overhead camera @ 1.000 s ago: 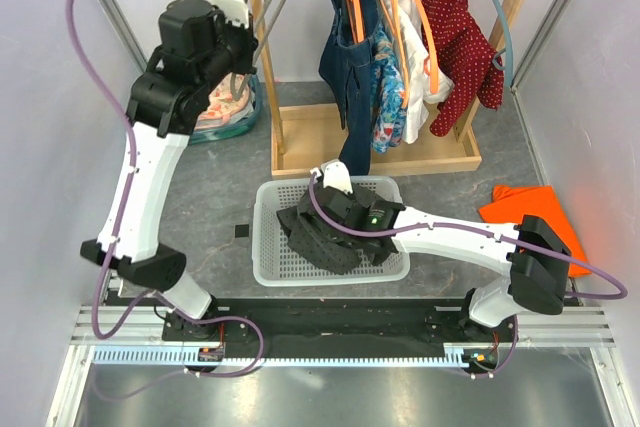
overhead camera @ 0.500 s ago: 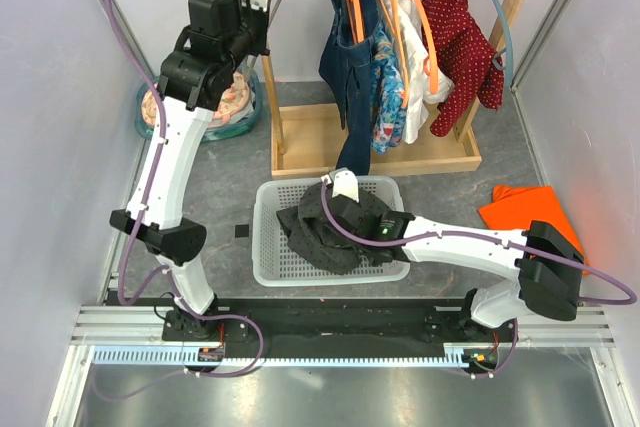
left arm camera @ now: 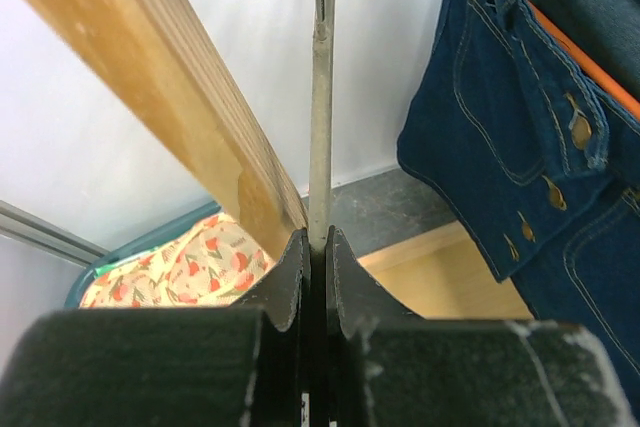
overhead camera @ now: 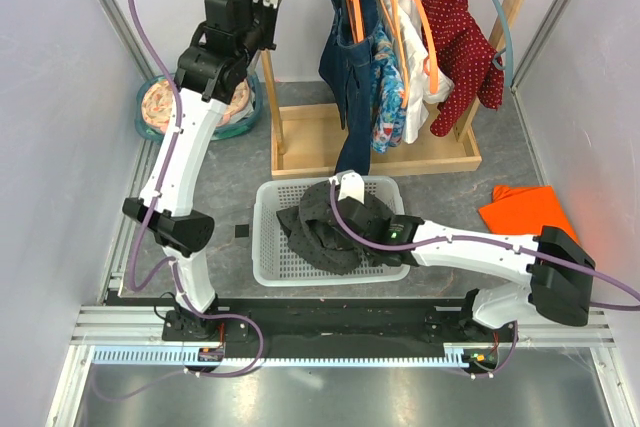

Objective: Remove the skirt from the hanger

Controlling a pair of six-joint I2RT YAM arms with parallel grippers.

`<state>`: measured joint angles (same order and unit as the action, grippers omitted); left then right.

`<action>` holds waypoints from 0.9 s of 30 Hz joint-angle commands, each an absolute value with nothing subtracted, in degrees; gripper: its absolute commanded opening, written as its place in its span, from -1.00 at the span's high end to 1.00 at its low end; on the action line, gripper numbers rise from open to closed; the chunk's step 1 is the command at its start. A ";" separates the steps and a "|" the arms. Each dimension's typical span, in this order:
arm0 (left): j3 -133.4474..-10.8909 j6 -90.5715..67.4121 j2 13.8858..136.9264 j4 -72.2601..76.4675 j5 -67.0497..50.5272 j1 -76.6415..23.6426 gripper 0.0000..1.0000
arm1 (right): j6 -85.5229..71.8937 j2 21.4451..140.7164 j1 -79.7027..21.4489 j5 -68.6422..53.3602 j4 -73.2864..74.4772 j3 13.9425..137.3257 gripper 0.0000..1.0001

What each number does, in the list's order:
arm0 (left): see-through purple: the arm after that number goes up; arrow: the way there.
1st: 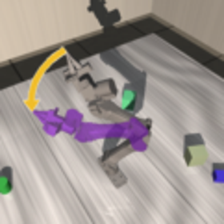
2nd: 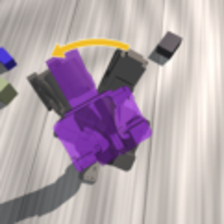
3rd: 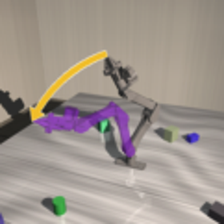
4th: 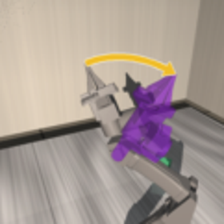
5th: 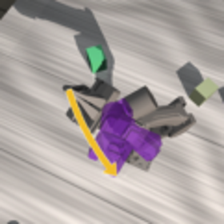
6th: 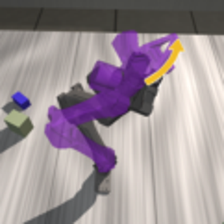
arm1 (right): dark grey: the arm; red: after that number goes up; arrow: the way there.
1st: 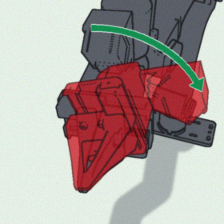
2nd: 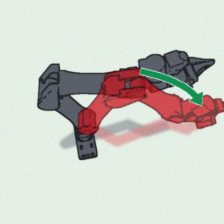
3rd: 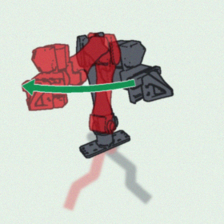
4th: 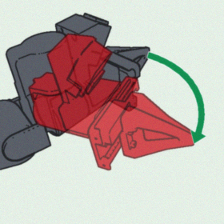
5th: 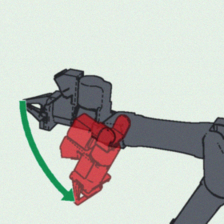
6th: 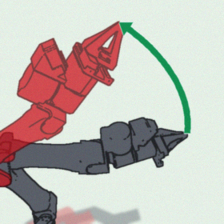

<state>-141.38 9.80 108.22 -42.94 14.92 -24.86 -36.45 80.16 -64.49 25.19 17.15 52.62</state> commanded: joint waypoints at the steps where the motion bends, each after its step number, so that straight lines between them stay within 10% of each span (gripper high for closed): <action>1: -142.83 13.45 108.46 -40.16 18.54 -23.73 0.96 | -37.79 77.26 -64.51 24.43 16.17 51.51 1.00; 3: -141.16 13.01 106.79 -40.17 18.54 -23.73 0.96 | -38.06 77.08 -64.43 24.35 16.52 51.42 1.00; 9: -135.36 11.17 99.16 -39.99 17.32 -23.73 -0.38 | -38.06 76.11 -64.60 25.04 16.87 50.71 0.65; 13: -134.73 9.06 95.20 -39.90 15.30 -23.99 -0.67 | -38.32 76.46 -64.51 25.84 17.75 51.41 0.38; 18: -138.16 7.39 92.11 -39.90 12.93 -25.40 -0.86 | -38.76 77.26 -64.51 26.19 18.63 52.64 -0.30; 27: -141.60 7.29 91.05 -37.18 6.85 -30.32 -0.95 | -38.23 73.13 -64.69 29.44 24.24 59.38 -0.56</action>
